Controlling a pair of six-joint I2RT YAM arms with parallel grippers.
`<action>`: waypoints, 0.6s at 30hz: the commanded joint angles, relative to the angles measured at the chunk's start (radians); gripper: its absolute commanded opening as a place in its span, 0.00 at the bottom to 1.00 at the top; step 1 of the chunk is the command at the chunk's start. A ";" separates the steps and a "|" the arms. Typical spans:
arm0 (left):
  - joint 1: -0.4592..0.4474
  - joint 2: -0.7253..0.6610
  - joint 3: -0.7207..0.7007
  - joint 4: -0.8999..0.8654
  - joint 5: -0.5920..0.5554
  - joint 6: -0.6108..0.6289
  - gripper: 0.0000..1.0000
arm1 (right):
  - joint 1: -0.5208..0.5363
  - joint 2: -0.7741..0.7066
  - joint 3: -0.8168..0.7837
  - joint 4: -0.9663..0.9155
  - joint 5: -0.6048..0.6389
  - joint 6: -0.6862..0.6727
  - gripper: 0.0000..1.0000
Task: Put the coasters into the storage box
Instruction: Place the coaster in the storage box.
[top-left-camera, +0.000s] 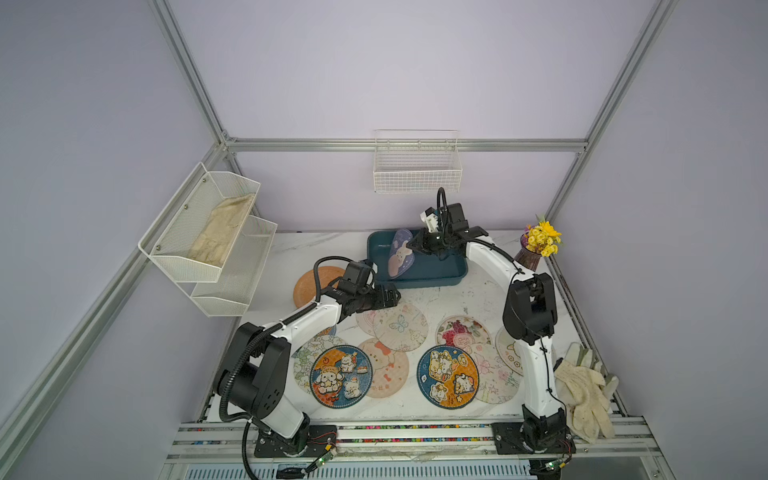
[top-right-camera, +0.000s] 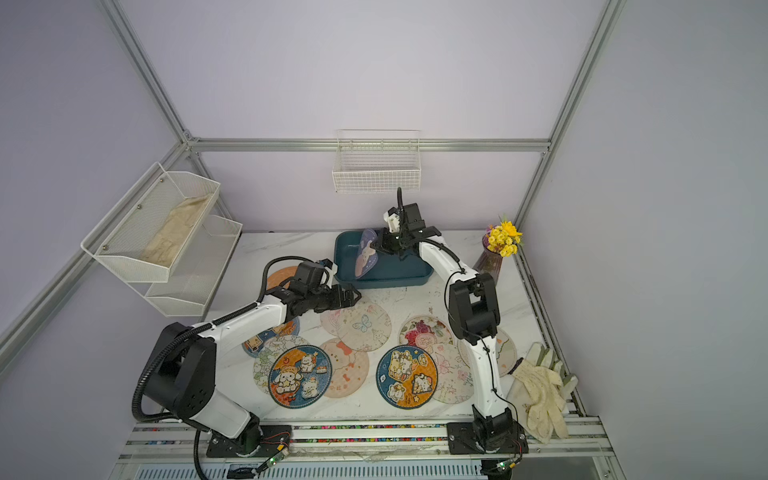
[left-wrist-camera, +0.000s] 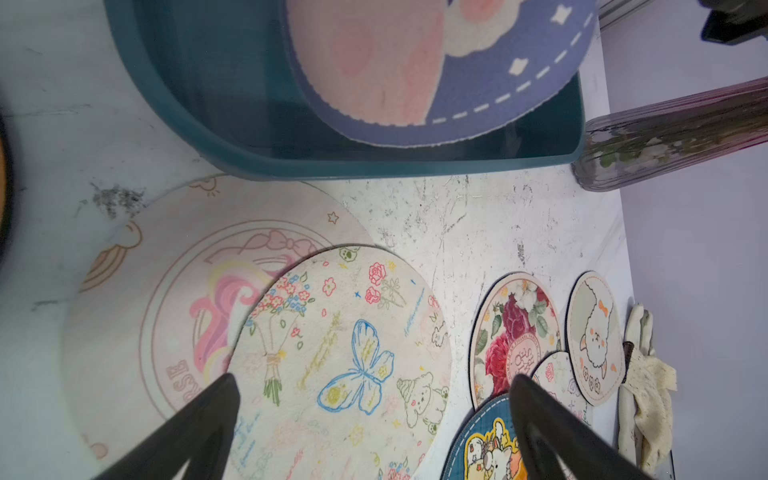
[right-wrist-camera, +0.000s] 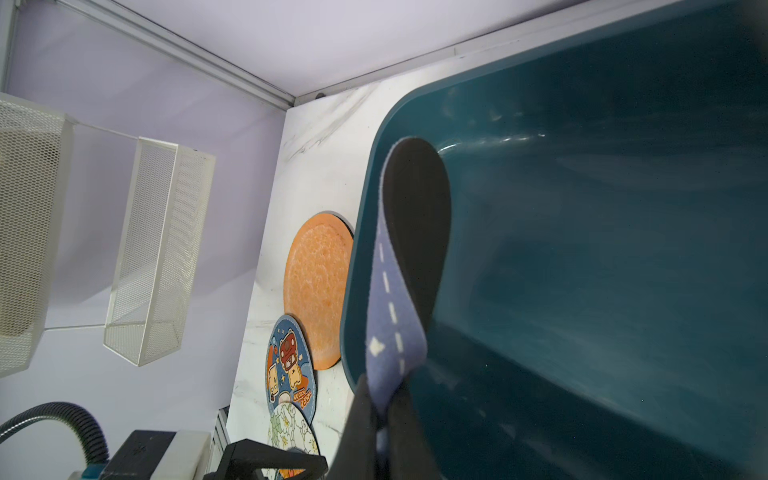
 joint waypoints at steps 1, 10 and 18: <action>0.019 -0.047 -0.038 0.016 0.005 0.000 1.00 | 0.000 0.035 0.042 0.028 0.023 0.020 0.00; 0.040 -0.044 -0.034 -0.020 -0.004 0.014 1.00 | -0.021 0.132 0.087 -0.161 0.271 -0.103 0.00; 0.041 -0.040 -0.035 -0.033 -0.008 0.012 1.00 | -0.058 0.179 0.159 -0.300 0.431 -0.192 0.00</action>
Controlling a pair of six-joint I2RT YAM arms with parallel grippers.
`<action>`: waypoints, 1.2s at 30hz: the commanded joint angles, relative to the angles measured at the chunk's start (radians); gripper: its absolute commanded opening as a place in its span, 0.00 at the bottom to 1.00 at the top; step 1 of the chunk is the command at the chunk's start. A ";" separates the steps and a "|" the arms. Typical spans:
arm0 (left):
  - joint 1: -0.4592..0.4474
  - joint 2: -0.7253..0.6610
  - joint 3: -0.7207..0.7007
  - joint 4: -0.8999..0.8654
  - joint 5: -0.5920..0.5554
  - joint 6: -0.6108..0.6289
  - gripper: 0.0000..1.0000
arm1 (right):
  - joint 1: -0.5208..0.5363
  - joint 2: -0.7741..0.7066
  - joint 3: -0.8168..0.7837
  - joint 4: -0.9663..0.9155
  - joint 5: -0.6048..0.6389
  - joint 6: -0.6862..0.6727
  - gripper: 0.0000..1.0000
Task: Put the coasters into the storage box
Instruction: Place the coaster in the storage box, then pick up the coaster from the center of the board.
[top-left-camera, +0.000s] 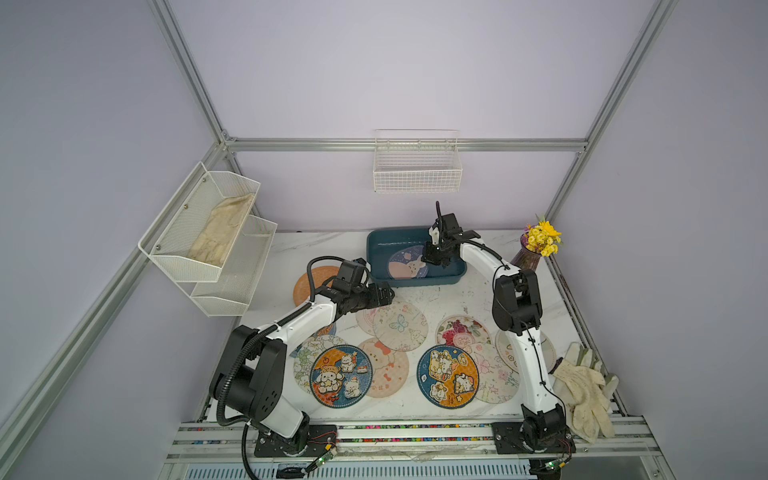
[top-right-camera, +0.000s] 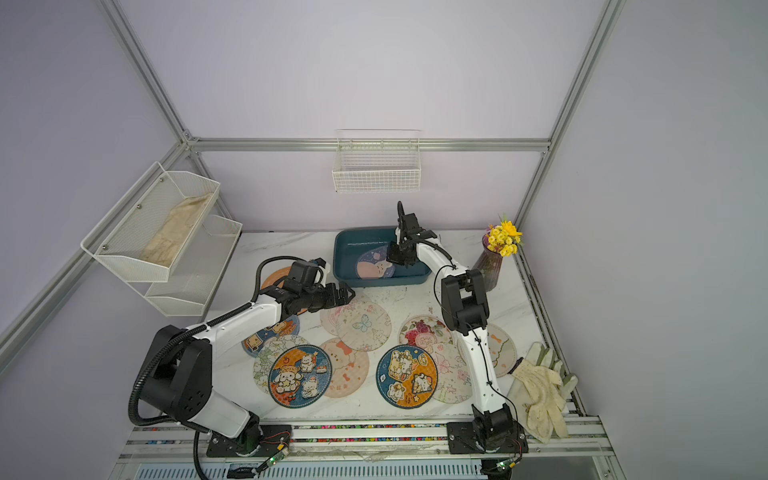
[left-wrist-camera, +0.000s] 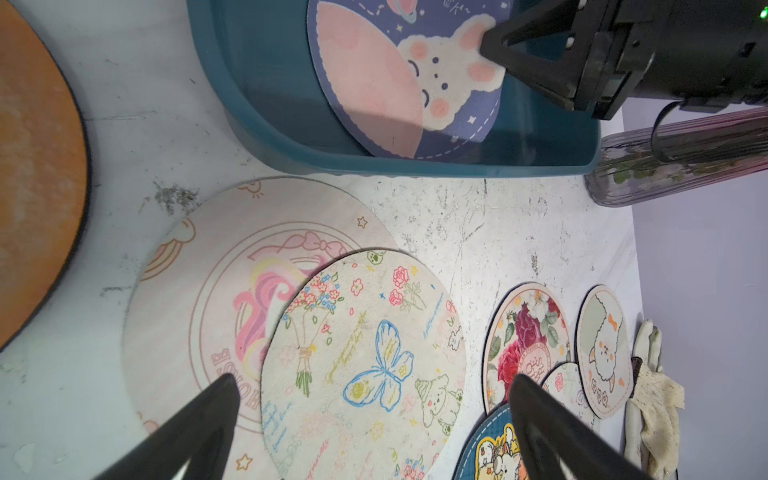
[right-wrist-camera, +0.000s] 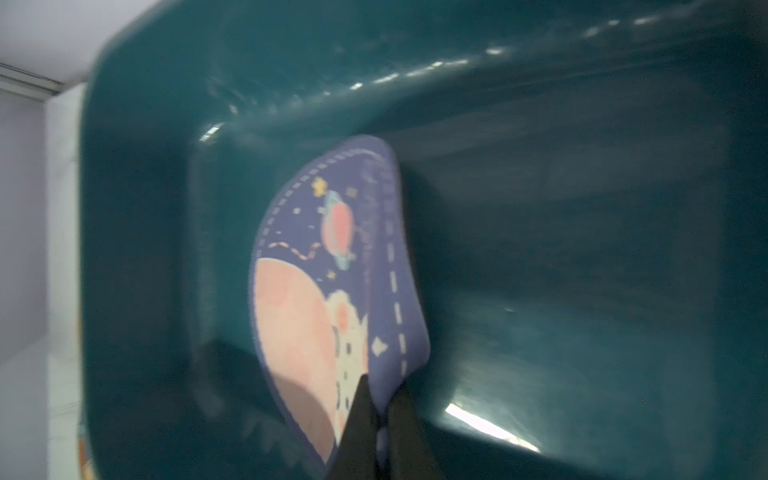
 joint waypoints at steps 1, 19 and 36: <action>0.008 -0.024 -0.032 -0.008 -0.002 0.010 1.00 | -0.016 0.017 0.058 -0.087 0.105 -0.064 0.02; 0.006 -0.036 -0.052 -0.038 -0.022 0.031 1.00 | -0.023 -0.198 -0.100 -0.098 -0.002 -0.095 0.67; -0.065 0.039 -0.078 -0.108 -0.020 -0.004 0.90 | 0.148 -0.568 -0.718 0.009 -0.156 -0.102 0.68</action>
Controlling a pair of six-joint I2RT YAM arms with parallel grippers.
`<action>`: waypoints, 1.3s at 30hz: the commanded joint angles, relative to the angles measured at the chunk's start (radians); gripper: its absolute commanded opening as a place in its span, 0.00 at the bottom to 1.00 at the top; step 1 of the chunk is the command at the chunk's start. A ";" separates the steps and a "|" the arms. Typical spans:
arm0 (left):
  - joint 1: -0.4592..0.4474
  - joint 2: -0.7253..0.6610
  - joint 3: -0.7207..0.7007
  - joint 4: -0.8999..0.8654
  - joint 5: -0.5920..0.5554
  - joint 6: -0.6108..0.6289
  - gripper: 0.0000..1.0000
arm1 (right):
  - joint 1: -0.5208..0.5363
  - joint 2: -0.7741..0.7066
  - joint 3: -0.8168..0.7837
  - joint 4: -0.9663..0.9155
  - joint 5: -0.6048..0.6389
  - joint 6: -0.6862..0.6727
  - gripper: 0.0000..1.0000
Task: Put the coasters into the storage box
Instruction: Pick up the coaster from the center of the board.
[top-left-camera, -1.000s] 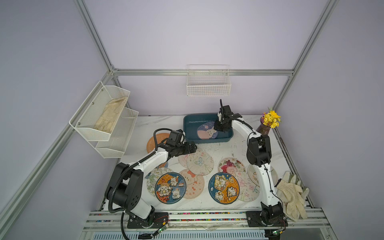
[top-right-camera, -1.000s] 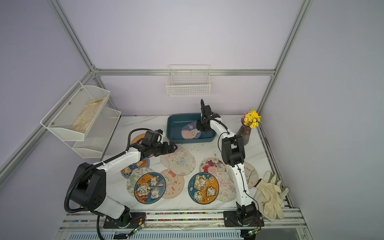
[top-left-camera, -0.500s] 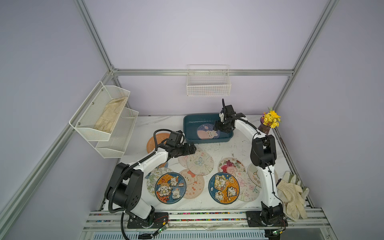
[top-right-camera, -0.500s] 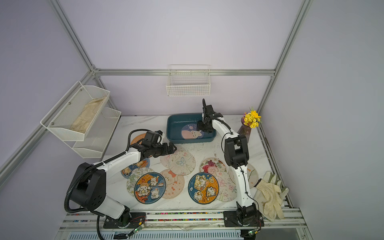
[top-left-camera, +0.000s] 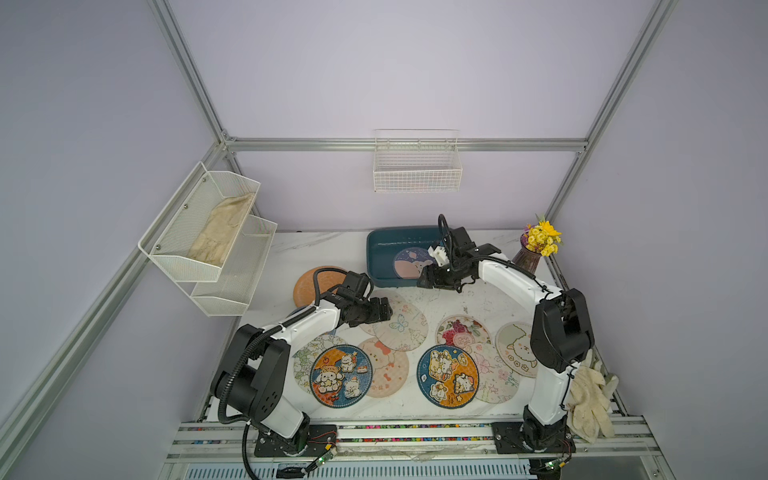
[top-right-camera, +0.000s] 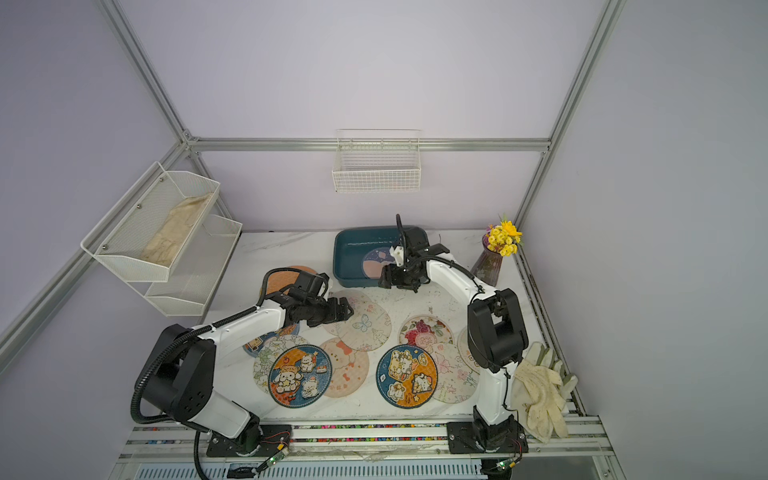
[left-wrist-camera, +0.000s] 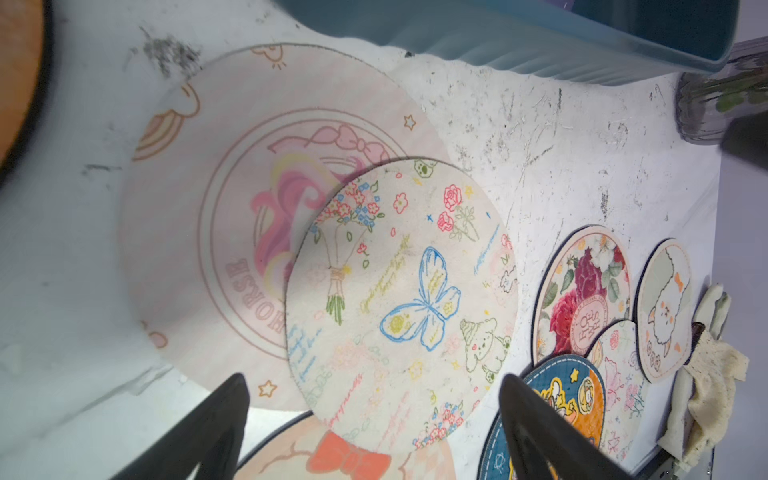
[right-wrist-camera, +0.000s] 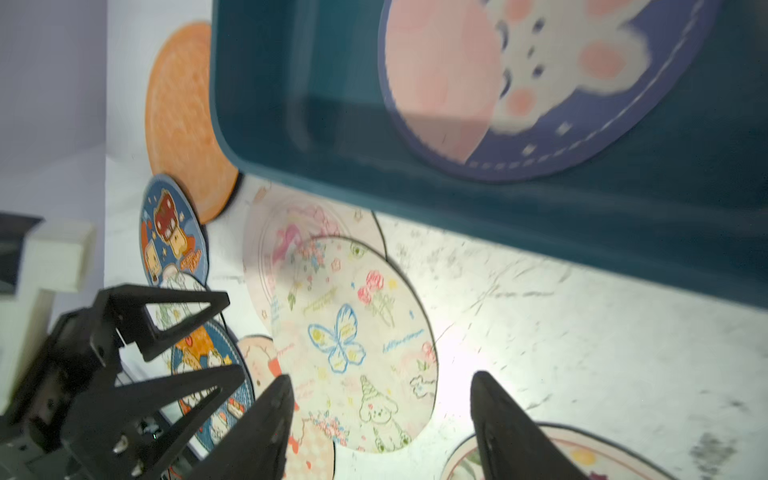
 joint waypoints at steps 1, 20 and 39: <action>-0.016 0.036 -0.017 -0.005 0.000 -0.005 0.89 | 0.037 -0.034 -0.106 0.047 -0.020 0.012 0.68; -0.040 0.128 0.016 -0.010 -0.021 -0.002 0.80 | 0.083 -0.003 -0.273 0.150 0.098 0.053 0.67; -0.041 0.199 0.059 -0.014 0.050 0.034 0.70 | 0.101 0.073 -0.289 0.177 0.083 0.087 0.65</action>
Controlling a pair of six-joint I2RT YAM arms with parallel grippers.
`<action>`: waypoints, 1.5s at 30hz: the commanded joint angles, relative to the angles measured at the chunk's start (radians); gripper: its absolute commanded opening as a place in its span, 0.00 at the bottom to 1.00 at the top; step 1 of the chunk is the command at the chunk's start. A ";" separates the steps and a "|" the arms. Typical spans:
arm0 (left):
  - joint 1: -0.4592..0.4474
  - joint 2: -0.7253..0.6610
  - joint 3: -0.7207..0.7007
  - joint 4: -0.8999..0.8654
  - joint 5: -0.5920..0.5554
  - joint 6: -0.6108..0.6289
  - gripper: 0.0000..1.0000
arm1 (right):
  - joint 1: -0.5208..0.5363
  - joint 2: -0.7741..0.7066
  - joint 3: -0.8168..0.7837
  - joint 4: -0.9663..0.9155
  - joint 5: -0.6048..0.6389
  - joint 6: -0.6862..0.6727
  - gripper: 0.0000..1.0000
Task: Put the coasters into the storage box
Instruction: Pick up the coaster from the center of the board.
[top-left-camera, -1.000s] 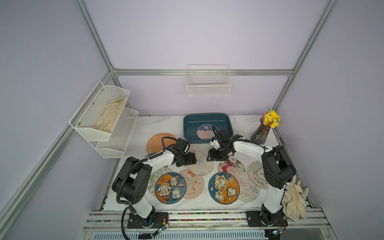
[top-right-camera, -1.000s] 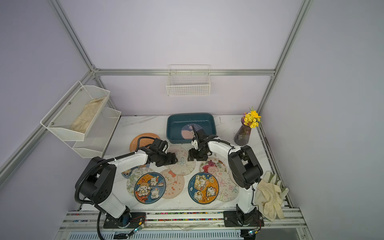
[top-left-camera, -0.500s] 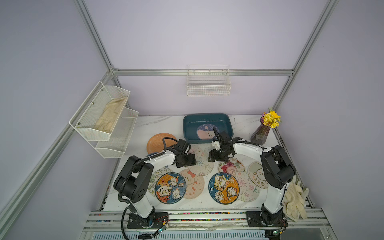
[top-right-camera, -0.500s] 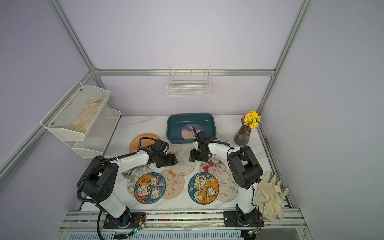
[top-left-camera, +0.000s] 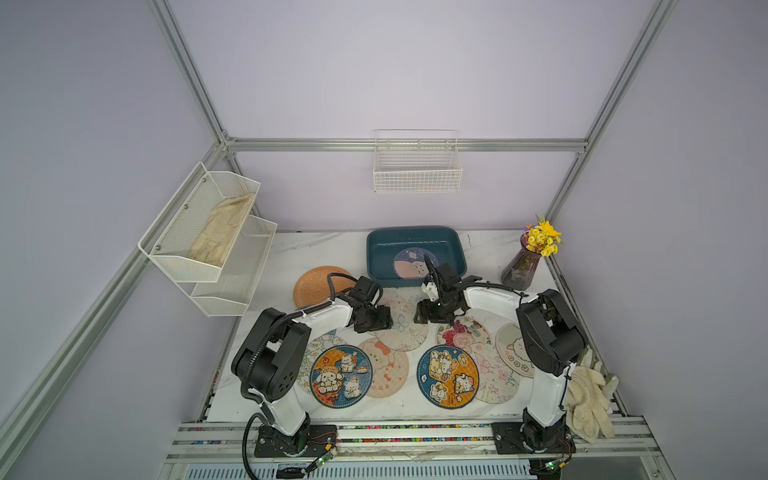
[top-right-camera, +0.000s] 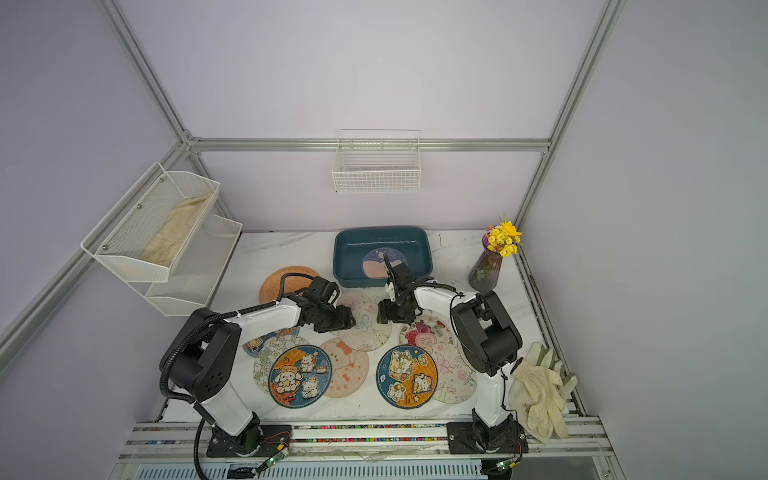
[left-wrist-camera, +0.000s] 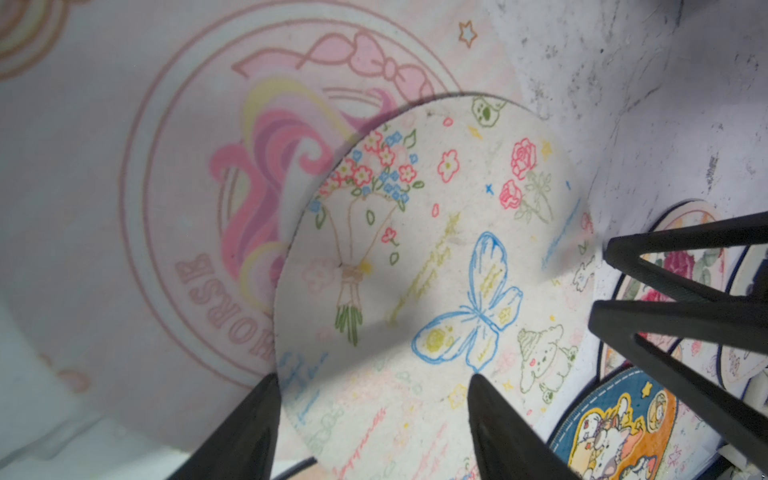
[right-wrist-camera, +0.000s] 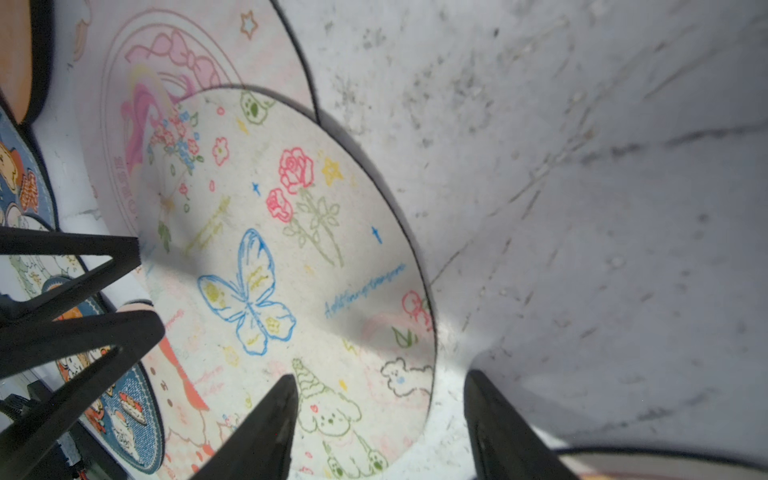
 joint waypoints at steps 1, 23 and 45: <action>-0.005 0.057 0.030 -0.010 0.058 0.023 0.70 | 0.016 0.056 -0.014 -0.019 0.011 0.013 0.65; -0.008 0.065 0.043 -0.014 0.074 0.022 0.58 | 0.033 0.090 -0.009 -0.034 0.012 0.008 0.61; -0.012 -0.076 0.123 -0.065 0.165 0.055 0.08 | 0.005 -0.011 -0.014 0.001 -0.054 0.007 0.69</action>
